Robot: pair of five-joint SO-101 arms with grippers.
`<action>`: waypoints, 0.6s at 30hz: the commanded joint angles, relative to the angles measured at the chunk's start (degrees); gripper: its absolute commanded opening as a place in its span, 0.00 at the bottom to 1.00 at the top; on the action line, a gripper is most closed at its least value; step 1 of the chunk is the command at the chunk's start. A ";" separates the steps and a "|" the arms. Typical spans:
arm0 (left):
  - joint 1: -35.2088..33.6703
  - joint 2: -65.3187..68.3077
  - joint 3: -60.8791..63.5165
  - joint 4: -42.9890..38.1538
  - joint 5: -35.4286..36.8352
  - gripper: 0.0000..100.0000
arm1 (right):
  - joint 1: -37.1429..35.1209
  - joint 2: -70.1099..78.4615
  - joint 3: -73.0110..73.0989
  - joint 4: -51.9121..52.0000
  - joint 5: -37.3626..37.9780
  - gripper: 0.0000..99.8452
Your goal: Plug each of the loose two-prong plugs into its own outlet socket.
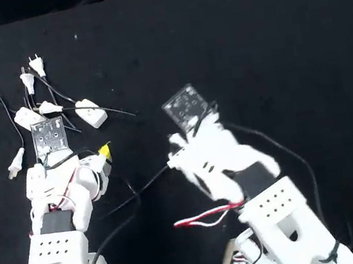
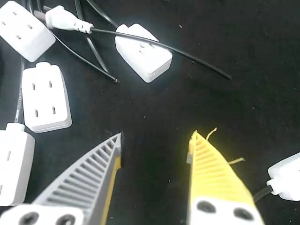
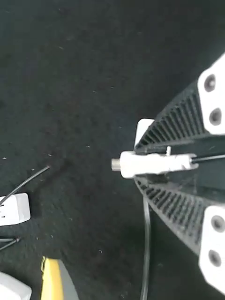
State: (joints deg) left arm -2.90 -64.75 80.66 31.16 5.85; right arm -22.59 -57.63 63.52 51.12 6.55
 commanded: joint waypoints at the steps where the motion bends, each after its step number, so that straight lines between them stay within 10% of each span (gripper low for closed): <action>1: -0.31 -0.79 -0.57 -0.79 0.09 0.23 | 4.66 3.82 -8.66 5.45 0.62 0.01; 18: -0.31 -0.79 0.66 -1.05 0.09 0.23 | 8.97 37.85 -35.03 23.03 3.52 0.01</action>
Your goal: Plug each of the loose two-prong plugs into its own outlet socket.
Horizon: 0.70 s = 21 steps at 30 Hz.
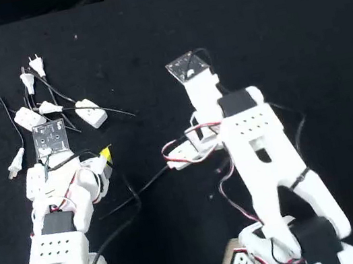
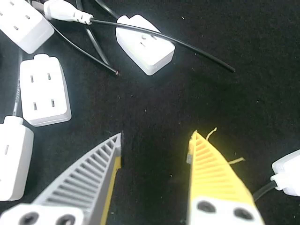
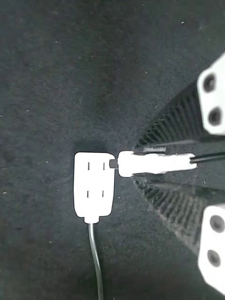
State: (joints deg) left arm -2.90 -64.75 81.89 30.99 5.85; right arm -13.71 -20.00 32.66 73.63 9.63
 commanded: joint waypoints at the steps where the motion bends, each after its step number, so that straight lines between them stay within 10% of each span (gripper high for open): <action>1: -0.48 -0.79 -0.57 -0.88 0.00 0.23 | -0.18 0.22 -4.26 1.23 1.05 0.01; 21: 10.42 -0.79 1.10 -1.05 -0.18 0.23 | -1.58 3.56 -15.34 16.62 3.60 0.01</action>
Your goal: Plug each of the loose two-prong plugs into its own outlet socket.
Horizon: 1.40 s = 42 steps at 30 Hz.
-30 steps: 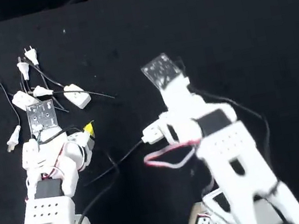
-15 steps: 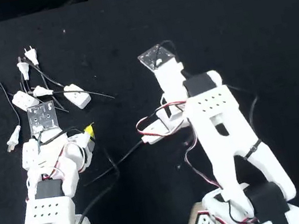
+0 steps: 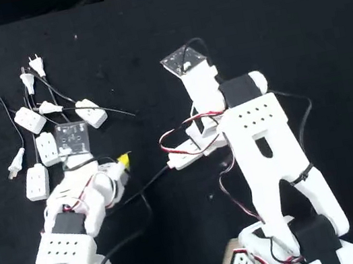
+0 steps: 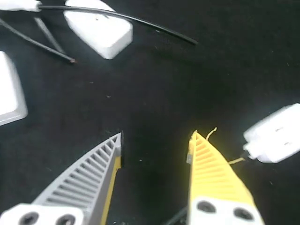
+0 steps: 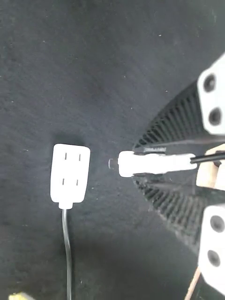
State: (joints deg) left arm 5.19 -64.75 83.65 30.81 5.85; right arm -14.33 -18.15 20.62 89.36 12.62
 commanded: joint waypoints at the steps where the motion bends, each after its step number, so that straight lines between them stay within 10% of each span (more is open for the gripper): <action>1: 2.59 -0.79 -0.66 -0.97 -0.26 0.23 | -1.14 3.21 -3.65 0.97 0.62 0.01; 42: 2.59 -0.79 -0.66 -0.62 -5.01 0.23 | 4.04 39.87 -21.85 -5.19 3.43 0.01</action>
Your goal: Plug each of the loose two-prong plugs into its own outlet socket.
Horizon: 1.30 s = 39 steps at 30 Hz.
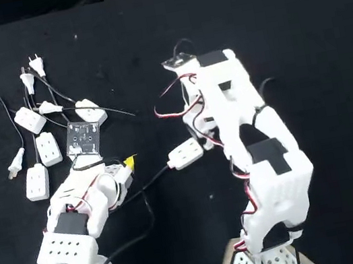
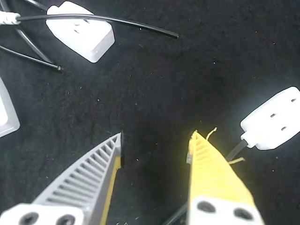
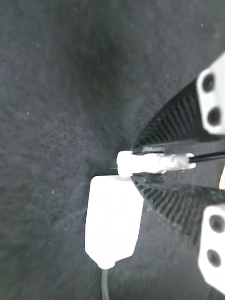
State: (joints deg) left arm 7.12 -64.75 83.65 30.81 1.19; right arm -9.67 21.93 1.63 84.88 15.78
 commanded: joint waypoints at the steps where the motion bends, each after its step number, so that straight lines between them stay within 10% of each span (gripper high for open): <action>1: 0.66 -0.79 -0.66 -0.62 -0.35 0.23 | -0.53 -0.13 -2.95 -0.35 0.26 0.01; 39: 0.22 -0.79 -0.66 -0.62 -0.44 0.23 | -10.20 -13.93 3.38 1.32 -4.75 0.01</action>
State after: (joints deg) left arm 7.12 -64.75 83.65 30.81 1.19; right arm -19.34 11.47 4.70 88.04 11.74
